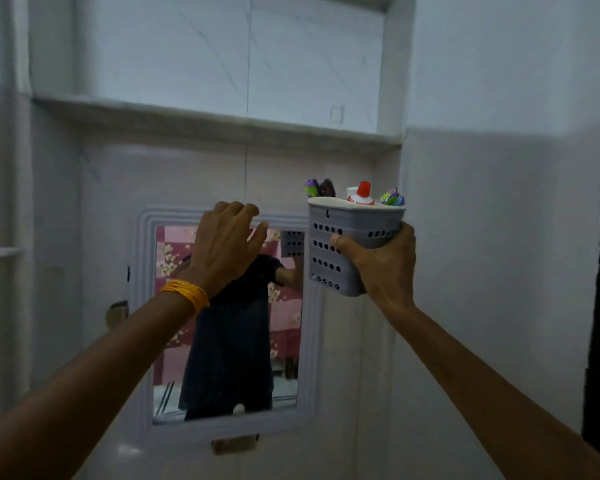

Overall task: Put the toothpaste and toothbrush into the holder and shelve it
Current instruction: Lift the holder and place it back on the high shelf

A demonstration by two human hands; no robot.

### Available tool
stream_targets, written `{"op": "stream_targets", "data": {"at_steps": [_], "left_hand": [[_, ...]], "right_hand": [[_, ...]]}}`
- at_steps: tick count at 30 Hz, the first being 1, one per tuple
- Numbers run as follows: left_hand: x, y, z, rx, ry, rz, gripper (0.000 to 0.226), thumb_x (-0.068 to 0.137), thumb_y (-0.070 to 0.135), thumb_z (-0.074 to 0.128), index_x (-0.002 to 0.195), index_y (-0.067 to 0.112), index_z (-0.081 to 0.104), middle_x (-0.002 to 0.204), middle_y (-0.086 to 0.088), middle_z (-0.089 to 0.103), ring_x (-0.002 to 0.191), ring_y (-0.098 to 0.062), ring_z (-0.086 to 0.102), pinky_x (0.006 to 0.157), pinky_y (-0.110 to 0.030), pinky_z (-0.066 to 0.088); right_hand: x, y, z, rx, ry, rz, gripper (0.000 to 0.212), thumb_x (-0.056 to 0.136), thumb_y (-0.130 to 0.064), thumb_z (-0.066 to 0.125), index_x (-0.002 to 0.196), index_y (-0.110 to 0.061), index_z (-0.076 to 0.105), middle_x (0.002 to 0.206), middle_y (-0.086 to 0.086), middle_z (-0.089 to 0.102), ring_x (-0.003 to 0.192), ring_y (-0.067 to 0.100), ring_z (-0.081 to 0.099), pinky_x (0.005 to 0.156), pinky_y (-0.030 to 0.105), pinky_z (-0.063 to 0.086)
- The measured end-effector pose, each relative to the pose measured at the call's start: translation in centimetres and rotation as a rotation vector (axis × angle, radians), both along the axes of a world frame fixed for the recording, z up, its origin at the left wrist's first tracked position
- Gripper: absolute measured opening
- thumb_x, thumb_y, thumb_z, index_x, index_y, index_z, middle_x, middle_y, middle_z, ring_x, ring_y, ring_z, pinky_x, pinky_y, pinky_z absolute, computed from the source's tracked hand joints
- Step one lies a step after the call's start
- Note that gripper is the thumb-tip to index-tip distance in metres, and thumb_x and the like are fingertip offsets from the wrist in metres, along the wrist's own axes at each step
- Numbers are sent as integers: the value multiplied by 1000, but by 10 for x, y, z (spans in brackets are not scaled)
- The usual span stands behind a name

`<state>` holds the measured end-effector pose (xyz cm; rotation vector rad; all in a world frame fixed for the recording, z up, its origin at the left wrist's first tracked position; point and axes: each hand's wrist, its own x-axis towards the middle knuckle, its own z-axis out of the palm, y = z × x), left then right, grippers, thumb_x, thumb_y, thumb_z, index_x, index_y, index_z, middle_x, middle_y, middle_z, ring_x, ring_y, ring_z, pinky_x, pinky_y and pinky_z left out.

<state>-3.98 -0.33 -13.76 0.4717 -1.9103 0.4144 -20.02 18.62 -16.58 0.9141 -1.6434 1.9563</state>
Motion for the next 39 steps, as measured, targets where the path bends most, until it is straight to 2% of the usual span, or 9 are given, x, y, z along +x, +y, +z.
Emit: {"op": "stream_targets", "data": {"at_steps": [2, 8, 12, 16, 21, 24, 26, 33, 39], "left_hand": [[0, 4, 23, -36, 37, -14, 48, 95, 43, 38, 115, 9, 64, 107, -14, 70, 102, -35, 61, 82, -44, 47], [-5, 12, 89, -106, 120, -42, 38, 98, 36, 48, 117, 7, 63, 111, -15, 69, 105, -34, 60, 82, -43, 49], [-14, 10, 128, -147, 161, -41, 35, 97, 33, 47, 113, 5, 61, 104, -17, 67, 98, -33, 58, 79, -44, 49], [-23, 7, 160, -163, 206, -50, 35, 98, 34, 48, 110, 4, 62, 103, -17, 65, 97, -36, 59, 79, -44, 46], [-34, -18, 188, -93, -2, 132, 59, 101, 53, 31, 91, 7, 65, 89, -17, 70, 81, -36, 63, 72, -40, 48], [-38, -29, 192, -127, -80, 252, 74, 99, 62, 18, 78, 10, 65, 75, -9, 66, 66, -28, 56, 58, -28, 33], [-40, -32, 195, -142, -108, 271, 77, 98, 65, 15, 75, 11, 64, 70, -6, 61, 63, -24, 52, 56, -26, 26], [-37, -35, 199, -139, -183, 215, 75, 93, 74, 14, 63, 17, 52, 66, -5, 58, 66, -24, 53, 65, -31, 32], [-39, -37, 197, -168, -145, 188, 71, 93, 73, 17, 61, 20, 50, 65, -4, 57, 68, -26, 54, 68, -32, 34]], "right_hand": [[1, 6, 26, -48, 36, -10, 118, 42, -70, 85, 138, -11, 49, 132, 7, 61, 118, 23, 66, 96, 42, 63], [2, 15, 104, -161, 87, -38, 119, 42, -76, 83, 137, -10, 54, 129, 8, 64, 115, 23, 69, 94, 43, 64], [6, 20, 150, -204, 140, -77, 121, 41, -75, 79, 138, -8, 51, 132, 7, 60, 119, 23, 65, 98, 43, 61], [2, 16, 195, -203, 149, -125, 113, 55, -66, 89, 141, -8, 46, 135, 7, 54, 125, 26, 60, 102, 48, 59], [-8, -5, 239, -162, 120, -216, 109, 64, -65, 88, 144, -7, 42, 142, 10, 51, 133, 32, 54, 106, 49, 54], [-18, -24, 254, -118, 76, -236, 107, 68, -64, 86, 145, -6, 41, 145, 11, 49, 136, 34, 51, 104, 46, 52], [-27, -37, 257, -71, 57, -252, 108, 69, -64, 85, 147, -6, 39, 147, 12, 47, 138, 35, 49, 104, 47, 50], [-45, -67, 260, 42, 8, -318, 120, 67, -77, 78, 155, -9, 32, 152, 11, 46, 141, 36, 46, 109, 61, 48], [-52, -80, 260, 59, -1, -330, 129, 67, -78, 78, 161, -8, 23, 158, 16, 44, 143, 39, 47, 114, 59, 44]]}}
